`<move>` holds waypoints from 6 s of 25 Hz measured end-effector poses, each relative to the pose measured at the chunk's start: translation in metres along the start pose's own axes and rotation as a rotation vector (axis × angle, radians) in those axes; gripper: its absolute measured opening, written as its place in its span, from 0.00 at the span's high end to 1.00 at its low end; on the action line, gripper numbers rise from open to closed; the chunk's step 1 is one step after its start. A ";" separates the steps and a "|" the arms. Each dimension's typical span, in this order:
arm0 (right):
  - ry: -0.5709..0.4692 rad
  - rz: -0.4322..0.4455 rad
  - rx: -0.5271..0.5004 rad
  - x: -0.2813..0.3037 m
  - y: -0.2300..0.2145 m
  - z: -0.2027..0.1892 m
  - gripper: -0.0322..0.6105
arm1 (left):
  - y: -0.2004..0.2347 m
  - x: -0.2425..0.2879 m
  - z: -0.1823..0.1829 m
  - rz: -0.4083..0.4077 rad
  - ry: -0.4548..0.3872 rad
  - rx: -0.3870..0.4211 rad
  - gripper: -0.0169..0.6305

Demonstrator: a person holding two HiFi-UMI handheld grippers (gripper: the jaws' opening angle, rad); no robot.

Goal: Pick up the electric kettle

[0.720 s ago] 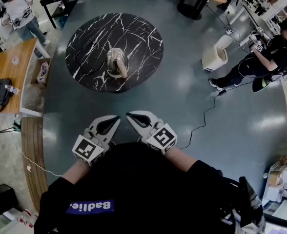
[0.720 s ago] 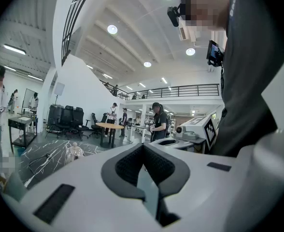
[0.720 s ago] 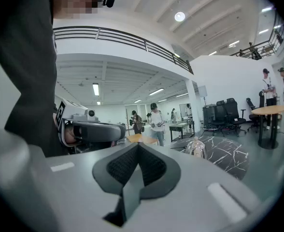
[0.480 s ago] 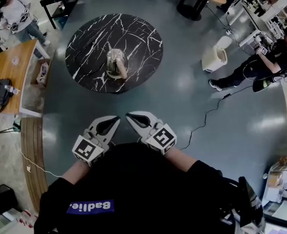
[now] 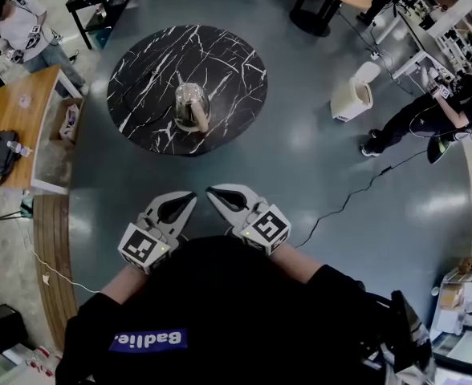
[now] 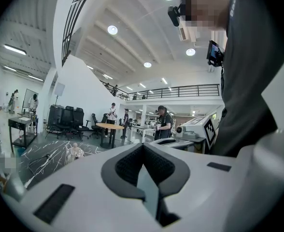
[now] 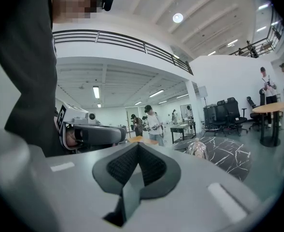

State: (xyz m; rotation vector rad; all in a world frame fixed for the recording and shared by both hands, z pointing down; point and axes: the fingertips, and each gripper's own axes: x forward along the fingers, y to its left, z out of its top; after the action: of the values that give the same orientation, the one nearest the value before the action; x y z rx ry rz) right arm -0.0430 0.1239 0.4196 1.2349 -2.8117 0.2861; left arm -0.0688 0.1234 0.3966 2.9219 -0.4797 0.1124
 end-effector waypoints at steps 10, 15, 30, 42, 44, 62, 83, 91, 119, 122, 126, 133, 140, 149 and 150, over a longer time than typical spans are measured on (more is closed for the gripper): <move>0.005 -0.022 0.018 -0.001 -0.011 0.000 0.95 | 0.003 0.004 0.000 0.016 -0.006 -0.012 0.96; 0.009 -0.015 0.023 -0.003 -0.026 -0.004 0.95 | 0.005 0.011 -0.001 0.047 0.021 -0.010 0.96; 0.015 0.003 0.041 -0.003 -0.084 -0.011 0.94 | 0.023 0.036 -0.005 0.182 -0.002 -0.032 0.96; 0.056 -0.115 0.068 0.068 -0.139 -0.016 0.88 | 0.111 0.036 0.001 0.069 -0.010 -0.050 0.96; 0.062 -0.138 0.067 0.081 -0.147 -0.014 0.87 | 0.127 0.036 0.005 0.054 -0.014 -0.068 0.96; 0.090 -0.223 0.110 0.129 -0.194 -0.020 0.76 | 0.186 0.045 0.005 -0.051 0.035 -0.072 0.96; 0.197 0.059 0.187 0.146 -0.269 -0.076 0.65 | 0.195 0.104 0.010 0.183 0.083 -0.082 0.96; 0.248 0.139 0.204 0.163 -0.277 -0.098 0.62 | 0.203 0.094 0.006 0.256 0.087 -0.094 0.96; 0.411 0.427 0.314 0.193 -0.257 -0.162 0.61 | 0.198 0.069 -0.019 0.302 0.121 -0.141 0.96; 0.430 0.459 0.328 0.197 -0.255 -0.163 0.65 | 0.200 0.065 -0.020 0.309 0.120 -0.146 0.96; 0.451 0.502 0.340 0.201 -0.248 -0.168 0.66 | 0.200 0.060 -0.024 0.315 0.124 -0.151 0.96; 0.468 0.529 0.350 0.207 -0.243 -0.173 0.67 | 0.201 0.053 -0.026 0.323 0.135 -0.157 0.96; 0.456 0.491 0.286 0.213 -0.239 -0.179 0.71 | 0.202 0.051 -0.032 0.323 0.148 -0.163 0.96; 0.419 0.454 0.201 0.216 -0.235 -0.177 0.74 | 0.203 0.045 -0.032 0.323 0.167 -0.144 0.96; 0.413 0.448 0.199 0.216 -0.235 -0.176 0.74 | 0.204 0.044 -0.032 0.324 0.169 -0.143 0.96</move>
State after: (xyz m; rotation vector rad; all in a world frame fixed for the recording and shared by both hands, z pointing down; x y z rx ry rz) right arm -0.0210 -0.1546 0.6537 0.4687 -2.6911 0.7599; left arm -0.0945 -0.0743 0.4653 2.6441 -0.8875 0.3488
